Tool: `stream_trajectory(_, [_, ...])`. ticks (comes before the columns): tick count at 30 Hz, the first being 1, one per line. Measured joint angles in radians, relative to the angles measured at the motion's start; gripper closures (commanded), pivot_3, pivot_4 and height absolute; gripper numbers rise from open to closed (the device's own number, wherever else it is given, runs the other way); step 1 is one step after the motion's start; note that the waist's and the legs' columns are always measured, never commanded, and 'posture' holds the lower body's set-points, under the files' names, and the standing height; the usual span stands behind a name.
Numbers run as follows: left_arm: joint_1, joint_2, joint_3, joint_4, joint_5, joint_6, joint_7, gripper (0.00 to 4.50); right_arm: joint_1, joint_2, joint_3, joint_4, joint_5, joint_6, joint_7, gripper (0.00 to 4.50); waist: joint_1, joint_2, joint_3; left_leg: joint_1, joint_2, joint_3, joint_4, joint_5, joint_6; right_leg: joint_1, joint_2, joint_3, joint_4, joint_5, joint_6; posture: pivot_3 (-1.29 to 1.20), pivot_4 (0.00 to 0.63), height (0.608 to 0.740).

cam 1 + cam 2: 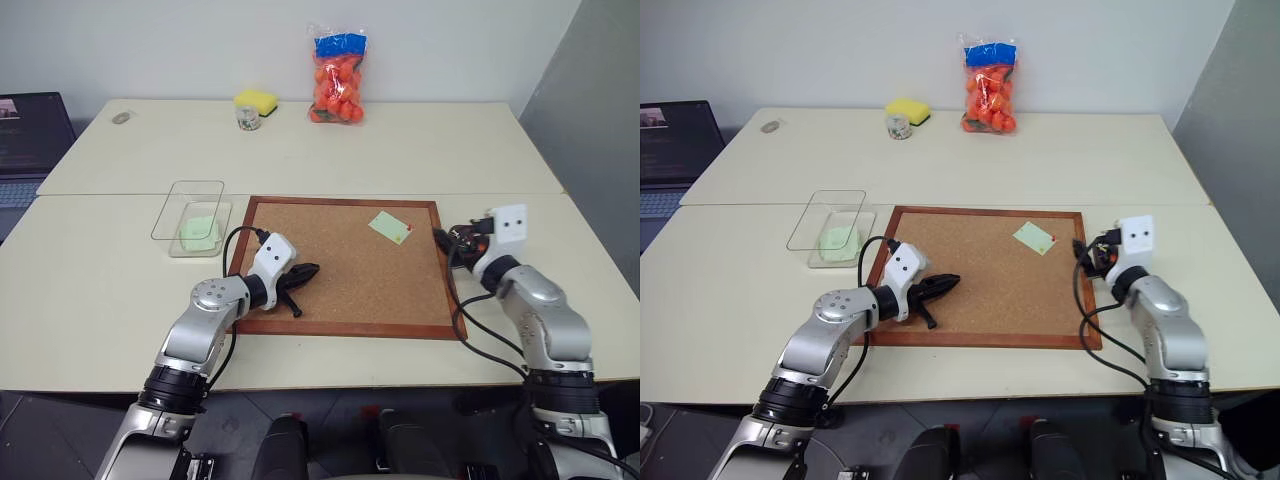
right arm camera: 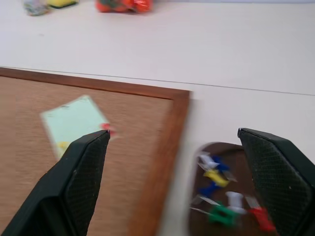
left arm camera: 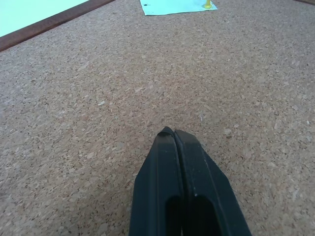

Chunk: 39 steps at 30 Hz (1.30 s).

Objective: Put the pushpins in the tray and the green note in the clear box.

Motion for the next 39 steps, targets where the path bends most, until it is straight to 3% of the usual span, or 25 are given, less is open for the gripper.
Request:
stream_trajectory(7, [-0.002,0.001,-0.002,0.003,0.0,-0.001,-0.001,4.5,-0.118,0.092,0.059,0.123,-0.066,-0.013,-0.097,0.08,0.0,0.0,0.0,0.0,0.0,0.0,0.0,0.0,0.0,0.0,0.0,0.0,0.0,0.0,0.0,0.0,0.15,0.74])
stream_trajectory(16, [-0.004,0.001,-0.002,0.004,0.002,-0.002,-0.01,4.5,-0.185,0.124,0.074,0.316,-0.126,-0.075,-0.135,0.08,0.002,0.0,0.0,-0.001,0.0,0.0,0.0,0.0,0.0,0.0,0.0,0.0,-0.001,0.0,-0.001,0.0,0.15,0.74])
stream_trajectory(19, [-0.004,0.002,-0.001,0.004,0.003,-0.001,-0.009,4.5,-0.201,0.125,0.073,0.344,-0.129,-0.095,-0.134,0.51,0.0,0.0,0.0,0.0,0.0,0.0,0.0,0.0,0.0,0.0,0.0,0.0,-0.001,0.0,0.0,0.0,0.15,0.74])
stream_trajectory(25, [-0.002,0.001,-0.001,0.003,0.003,-0.001,-0.011,4.5,-0.224,0.125,0.084,0.405,-0.141,-0.118,-0.125,1.86,0.0,0.0,0.0,-0.001,0.0,0.0,0.0,0.0,0.0,0.0,0.0,0.0,-0.001,0.001,-0.001,0.0,0.15,0.74])
stream_trajectory(39, [-0.001,0.001,0.0,0.0,0.002,0.002,-0.009,4.5,-0.248,0.127,0.114,0.445,-0.166,-0.14,-0.112,4.46,0.0,0.0,0.0,-0.001,0.0,0.0,0.0,0.0,0.0,0.0,0.0,0.0,-0.001,0.001,-0.001,0.0,0.15,0.74])
